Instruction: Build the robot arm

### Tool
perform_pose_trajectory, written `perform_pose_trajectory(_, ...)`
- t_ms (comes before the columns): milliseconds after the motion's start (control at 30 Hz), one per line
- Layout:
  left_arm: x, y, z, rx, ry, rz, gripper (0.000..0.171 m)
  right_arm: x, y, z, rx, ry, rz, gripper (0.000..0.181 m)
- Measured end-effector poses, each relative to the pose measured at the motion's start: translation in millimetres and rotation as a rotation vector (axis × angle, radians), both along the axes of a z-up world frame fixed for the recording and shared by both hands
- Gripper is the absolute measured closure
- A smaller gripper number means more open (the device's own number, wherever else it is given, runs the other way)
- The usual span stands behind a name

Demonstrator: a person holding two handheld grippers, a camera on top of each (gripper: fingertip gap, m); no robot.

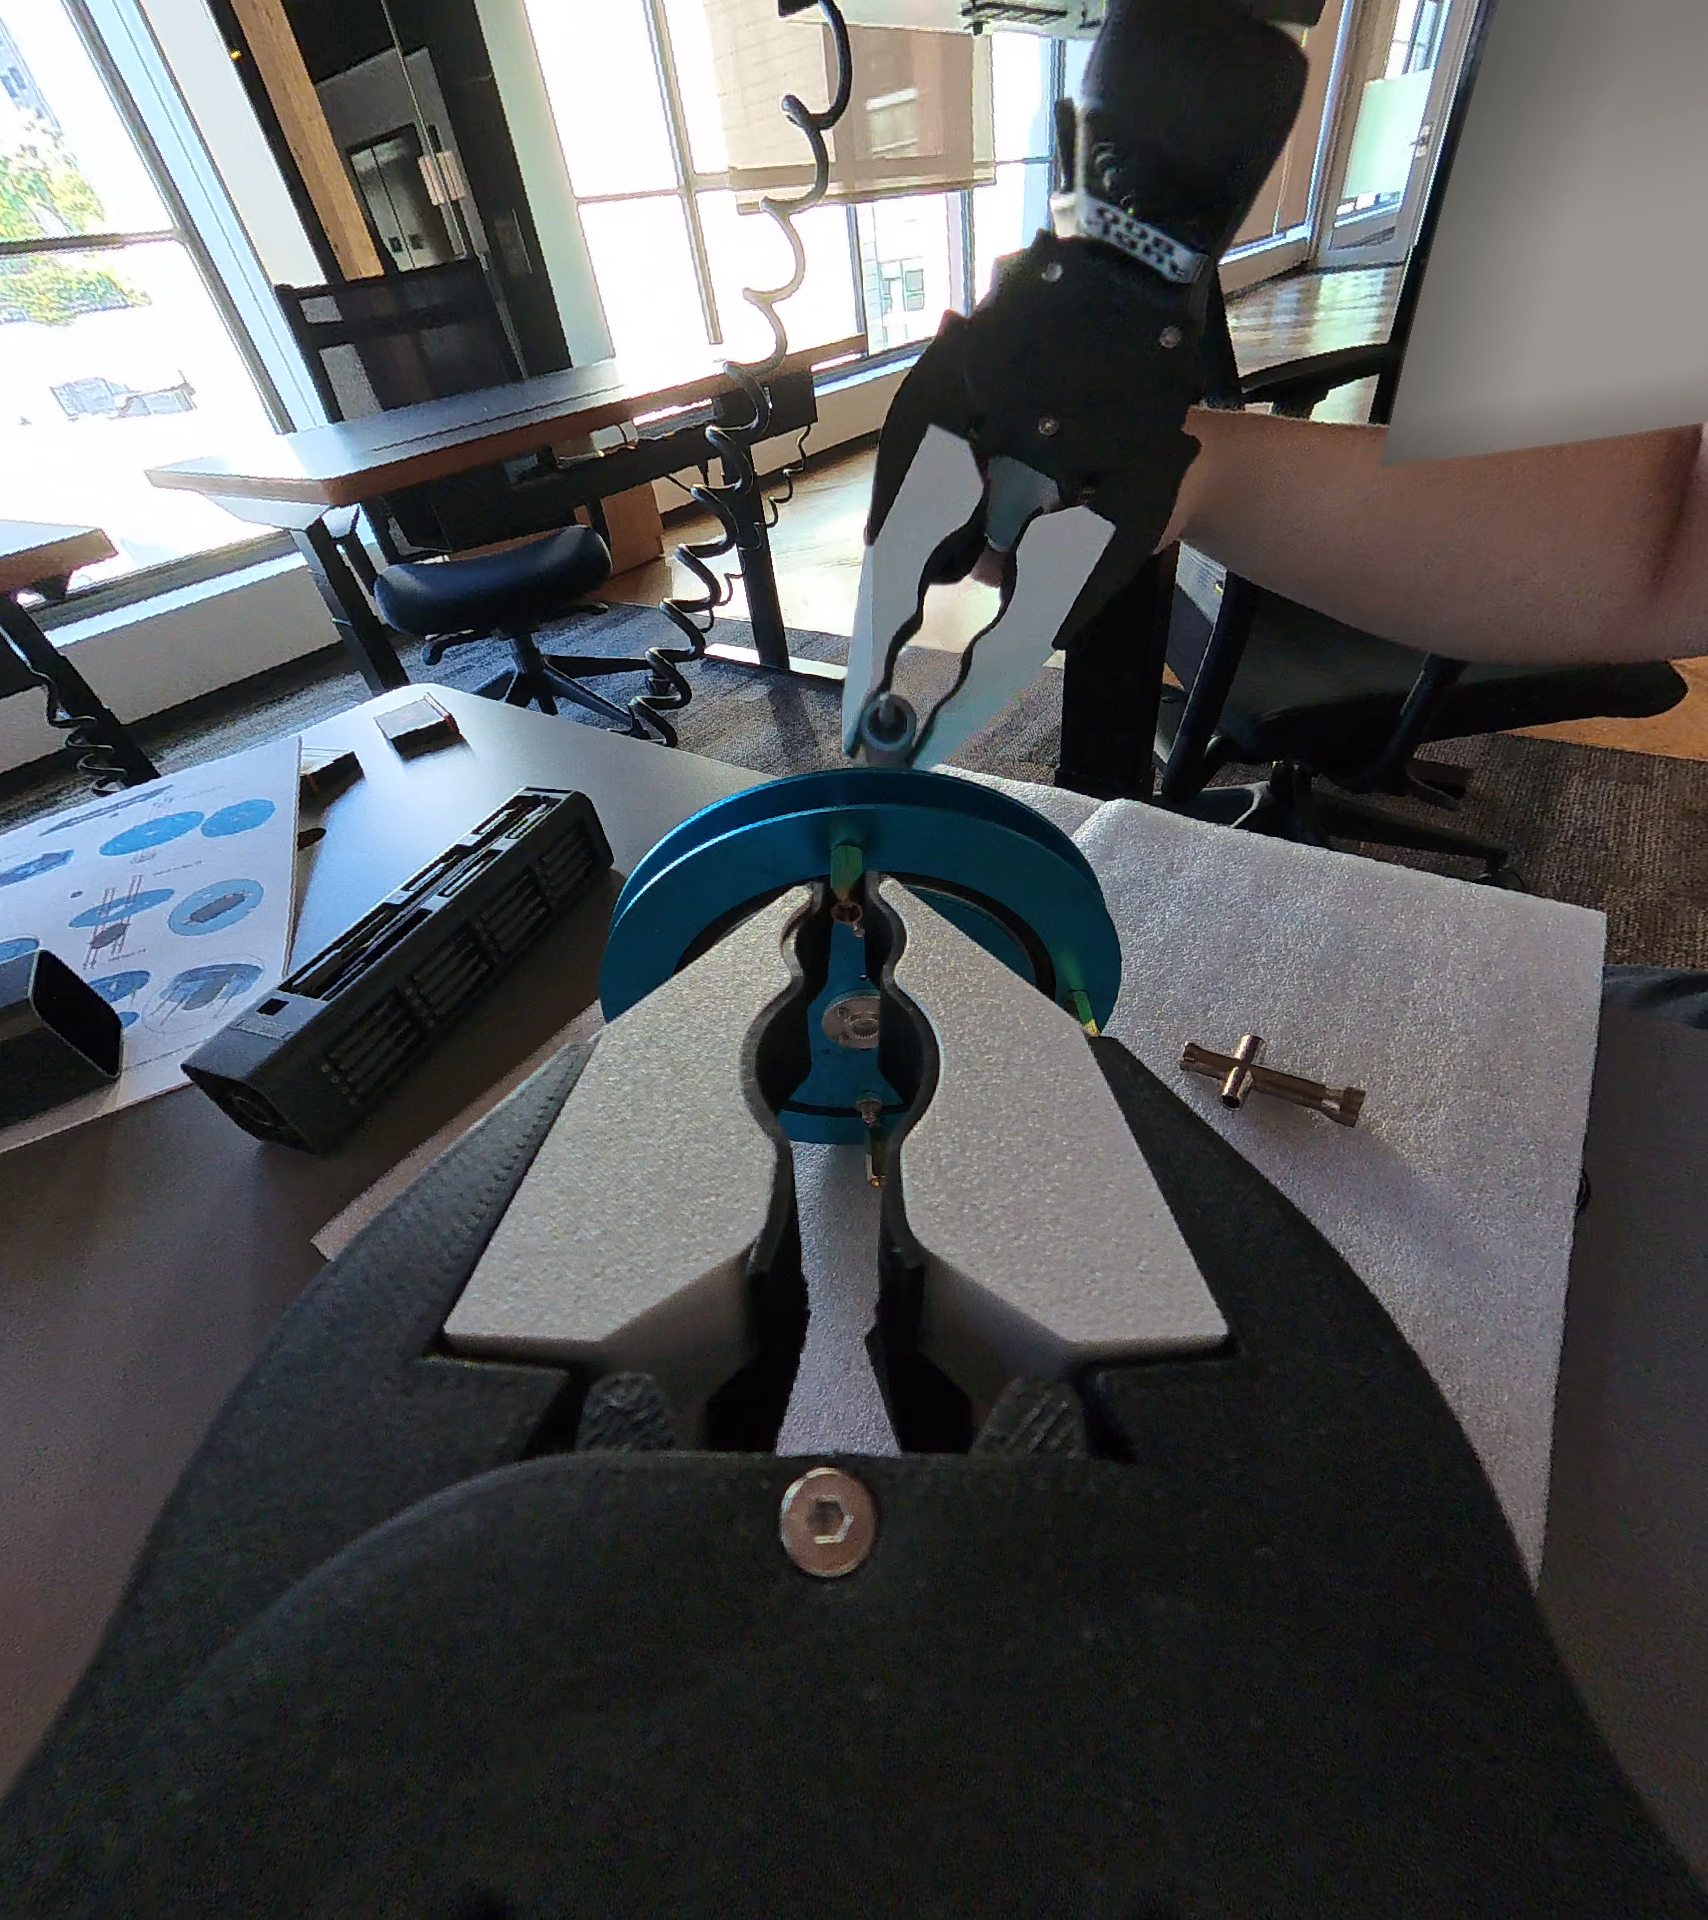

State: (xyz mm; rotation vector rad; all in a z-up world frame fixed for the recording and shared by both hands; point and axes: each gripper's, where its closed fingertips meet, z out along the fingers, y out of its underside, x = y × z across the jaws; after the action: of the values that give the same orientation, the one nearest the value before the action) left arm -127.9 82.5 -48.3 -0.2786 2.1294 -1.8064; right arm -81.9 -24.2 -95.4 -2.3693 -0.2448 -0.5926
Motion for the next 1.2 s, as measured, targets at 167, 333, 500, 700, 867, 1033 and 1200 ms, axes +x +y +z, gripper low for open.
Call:
perform_pose_trajectory(167,-0.1,-0.4,0.0,0.0,0.0,-0.001,0.167,6.1,2.7,13.4,0.02,-0.168,-0.052,0.165)
perform_pose_trajectory(333,-0.4,-0.6,0.0,0.0,0.0,-0.004,0.167,2.3,12.1,7.5,0.076,-0.15,-0.061,0.165)
perform_pose_trajectory(500,-0.6,-0.6,0.0,0.001,-0.003,-0.003,0.168,2.7,17.1,4.9,0.12,-0.137,-0.066,0.165)
perform_pose_trajectory(700,-1.1,-0.5,-0.1,0.001,-0.002,-0.004,0.167,4.6,25.6,4.5,0.277,-0.105,-0.006,0.166)
perform_pose_trajectory(867,-0.3,-0.7,0.0,0.0,-0.001,-0.004,0.168,3.5,26.7,3.7,0.417,0.027,0.035,0.164)
perform_pose_trajectory(1033,0.2,-0.5,0.0,-0.001,0.0,-0.002,0.168,3.5,32.1,-1.4,0.478,0.108,0.109,0.163)
perform_pose_trajectory(1200,1.1,0.7,-0.2,-0.002,0.001,0.005,0.168,3.0,35.5,-9.3,0.459,0.107,0.169,0.163)
